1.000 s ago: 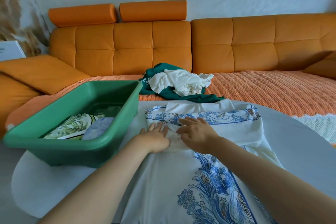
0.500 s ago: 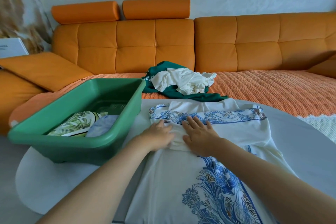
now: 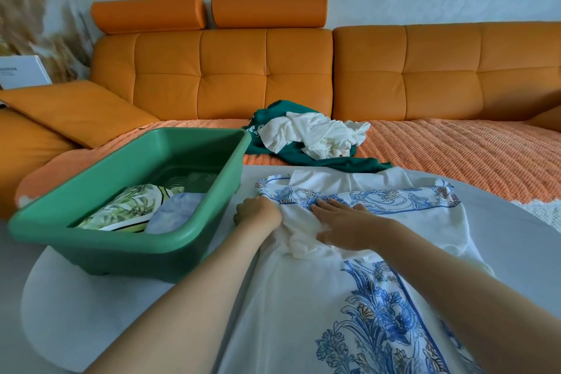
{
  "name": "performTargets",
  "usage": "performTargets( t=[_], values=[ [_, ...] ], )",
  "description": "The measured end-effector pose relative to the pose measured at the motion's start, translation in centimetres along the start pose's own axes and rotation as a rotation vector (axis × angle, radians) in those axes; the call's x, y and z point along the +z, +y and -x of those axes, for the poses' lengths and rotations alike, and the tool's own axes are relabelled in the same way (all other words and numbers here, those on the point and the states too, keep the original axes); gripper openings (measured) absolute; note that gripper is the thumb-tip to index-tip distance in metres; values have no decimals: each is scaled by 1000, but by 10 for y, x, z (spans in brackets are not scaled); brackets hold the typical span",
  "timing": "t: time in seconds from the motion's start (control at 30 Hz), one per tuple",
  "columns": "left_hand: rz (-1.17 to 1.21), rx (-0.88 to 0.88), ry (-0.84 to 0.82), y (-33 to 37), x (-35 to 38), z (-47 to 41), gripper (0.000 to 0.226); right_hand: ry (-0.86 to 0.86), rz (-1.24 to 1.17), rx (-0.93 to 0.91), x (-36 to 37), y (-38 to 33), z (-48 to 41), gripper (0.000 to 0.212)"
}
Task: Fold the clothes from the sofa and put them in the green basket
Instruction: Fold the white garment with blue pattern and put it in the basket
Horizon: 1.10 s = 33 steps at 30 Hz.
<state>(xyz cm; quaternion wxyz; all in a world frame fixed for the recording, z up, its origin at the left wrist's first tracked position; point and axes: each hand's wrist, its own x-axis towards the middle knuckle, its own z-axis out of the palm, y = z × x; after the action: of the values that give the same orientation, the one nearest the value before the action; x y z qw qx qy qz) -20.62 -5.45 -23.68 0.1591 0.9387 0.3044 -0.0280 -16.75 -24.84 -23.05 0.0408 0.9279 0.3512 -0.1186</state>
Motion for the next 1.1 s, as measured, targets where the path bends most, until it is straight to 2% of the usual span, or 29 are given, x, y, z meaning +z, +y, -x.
performTargets(
  t=[0.07, 0.13, 0.2, 0.27, 0.37, 0.4, 0.5, 0.57, 0.63, 0.7, 0.77, 0.83, 0.87, 0.97, 1.03, 1.1],
  values=[
    [131, 11, 6, 3, -4, -3, 38, 35, 35, 20, -2, 4, -1, 79],
    [412, 3, -15, 5, -8, -5, 30, 80, 14, 54, 3, 3, -1, 82],
    [882, -90, -172, 9, -12, -2, 19, 96, -29, 77, 12, 1, -3, 82],
    [1122, -139, -366, 11, -17, 4, 12, 117, -33, 83, 18, 0, -4, 82],
    [1016, -69, -539, 14, -16, 11, 12, 134, -48, 100, 19, 2, -4, 85],
    [995, -48, -534, 15, -17, 12, 10, 141, -46, 108, 19, 2, -3, 85],
    [1017, 32, -363, 23, -22, 10, 5, 181, -25, 123, 20, 1, 0, 82],
    [1001, 115, -330, 34, -29, 9, 19, 189, -42, 111, 20, 3, 5, 75],
    [943, 191, -359, 48, -33, 8, 39, 178, -70, 69, 14, 10, 9, 59],
    [874, 253, -384, 64, -33, 10, 55, 209, -250, 97, 1, 26, 16, 51],
    [816, 331, -380, 84, -28, 19, 65, 351, -473, 204, -11, 46, 24, 55],
    [784, 395, -427, 104, -18, 32, 65, 508, -607, 310, -15, 62, 30, 51],
    [788, 406, -510, 112, -12, 37, 65, 547, -676, 353, -14, 66, 32, 47],
    [740, 435, -817, 125, -2, 53, 59, 537, -706, 463, -8, 68, 34, 49],
    [690, 501, -826, 126, -8, 49, 45, 505, -618, 494, -2, 70, 34, 54],
    [755, 475, -695, 122, -18, 40, 41, 476, -570, 494, 2, 71, 33, 60]
  ],
)
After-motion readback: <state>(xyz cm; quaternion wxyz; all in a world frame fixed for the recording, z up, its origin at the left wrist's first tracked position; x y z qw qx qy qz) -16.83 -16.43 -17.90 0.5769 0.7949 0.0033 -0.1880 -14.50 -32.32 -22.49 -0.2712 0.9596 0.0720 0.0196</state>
